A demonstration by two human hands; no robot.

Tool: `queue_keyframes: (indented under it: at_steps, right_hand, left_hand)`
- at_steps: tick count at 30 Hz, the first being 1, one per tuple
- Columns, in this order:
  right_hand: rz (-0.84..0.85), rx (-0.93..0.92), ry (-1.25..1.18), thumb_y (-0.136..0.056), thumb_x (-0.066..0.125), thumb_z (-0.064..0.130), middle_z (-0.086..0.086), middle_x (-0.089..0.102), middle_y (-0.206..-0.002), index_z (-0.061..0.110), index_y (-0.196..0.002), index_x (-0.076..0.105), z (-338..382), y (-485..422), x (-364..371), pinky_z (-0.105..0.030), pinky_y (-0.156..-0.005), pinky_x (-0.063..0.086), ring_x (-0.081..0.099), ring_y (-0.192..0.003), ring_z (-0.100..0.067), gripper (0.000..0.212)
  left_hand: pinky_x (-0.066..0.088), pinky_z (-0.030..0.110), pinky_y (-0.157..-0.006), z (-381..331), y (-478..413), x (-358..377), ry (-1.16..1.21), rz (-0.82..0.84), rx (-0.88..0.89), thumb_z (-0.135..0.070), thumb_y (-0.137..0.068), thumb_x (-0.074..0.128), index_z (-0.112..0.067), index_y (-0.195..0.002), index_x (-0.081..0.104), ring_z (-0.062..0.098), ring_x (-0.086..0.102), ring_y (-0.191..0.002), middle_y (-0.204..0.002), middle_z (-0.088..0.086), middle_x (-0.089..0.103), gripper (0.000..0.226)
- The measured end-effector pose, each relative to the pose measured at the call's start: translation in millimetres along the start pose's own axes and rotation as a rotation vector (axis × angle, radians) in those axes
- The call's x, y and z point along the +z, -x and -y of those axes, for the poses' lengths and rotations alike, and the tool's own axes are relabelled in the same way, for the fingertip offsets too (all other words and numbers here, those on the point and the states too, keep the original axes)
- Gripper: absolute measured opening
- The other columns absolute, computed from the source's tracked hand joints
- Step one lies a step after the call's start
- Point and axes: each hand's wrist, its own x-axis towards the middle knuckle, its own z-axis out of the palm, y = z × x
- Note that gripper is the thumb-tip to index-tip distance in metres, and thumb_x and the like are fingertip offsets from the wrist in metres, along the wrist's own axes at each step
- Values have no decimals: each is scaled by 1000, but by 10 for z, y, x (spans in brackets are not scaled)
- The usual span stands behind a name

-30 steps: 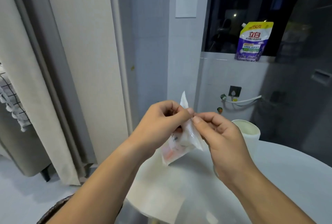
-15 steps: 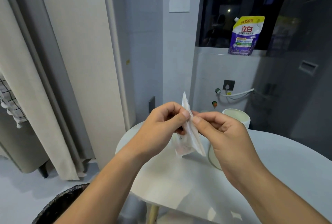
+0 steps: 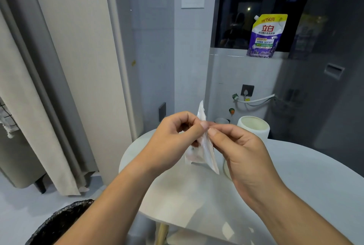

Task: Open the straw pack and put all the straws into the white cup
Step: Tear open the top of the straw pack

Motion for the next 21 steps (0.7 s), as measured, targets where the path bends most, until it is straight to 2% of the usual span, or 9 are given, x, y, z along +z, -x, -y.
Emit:
queue_keyframes:
  at_steps: [3,5,13,18,21]
  right_hand:
    - [-11,5,3,-90,72,10,-3,79,-110,5,-96,78,-15,-11,15,-45,-100,55,75,-103,-22,11]
    - [-14,13,5,-91,72,11,-4,79,-109,5,-97,78,-28,-14,19,-47,-101,54,75,-104,-24,11]
    - [-44,37,47,-93,69,9,-6,81,-99,9,-95,80,-52,-10,58,-46,-101,54,75,-101,-25,11]
    - [-25,-27,92,-91,73,15,-1,81,-97,9,-96,78,-73,3,66,-26,-85,58,76,-95,-16,10]
    - [-20,-38,87,-89,74,16,1,81,-99,8,-95,79,-76,-2,60,-17,-79,57,76,-95,-14,11]
  left_hand:
    - [55,31,-75,18,-2,-24,3,6,-2,-30,-90,65,-4,-83,66,18,60,-74,-78,2,69,27]
    - [54,30,-74,31,2,-31,0,2,-4,-29,-90,64,-9,-80,66,16,59,-72,-75,-2,68,23]
    - [54,40,-79,76,28,-41,-76,-16,-17,-27,-90,61,-11,-78,67,22,61,-75,-77,14,67,21]
    - [54,39,-78,88,28,-55,-82,-25,-9,-29,-91,62,-15,-76,68,21,61,-75,-76,8,66,21]
    - [55,40,-79,95,23,-63,-86,-21,-9,-29,-91,61,-13,-77,68,21,61,-75,-77,12,67,22]
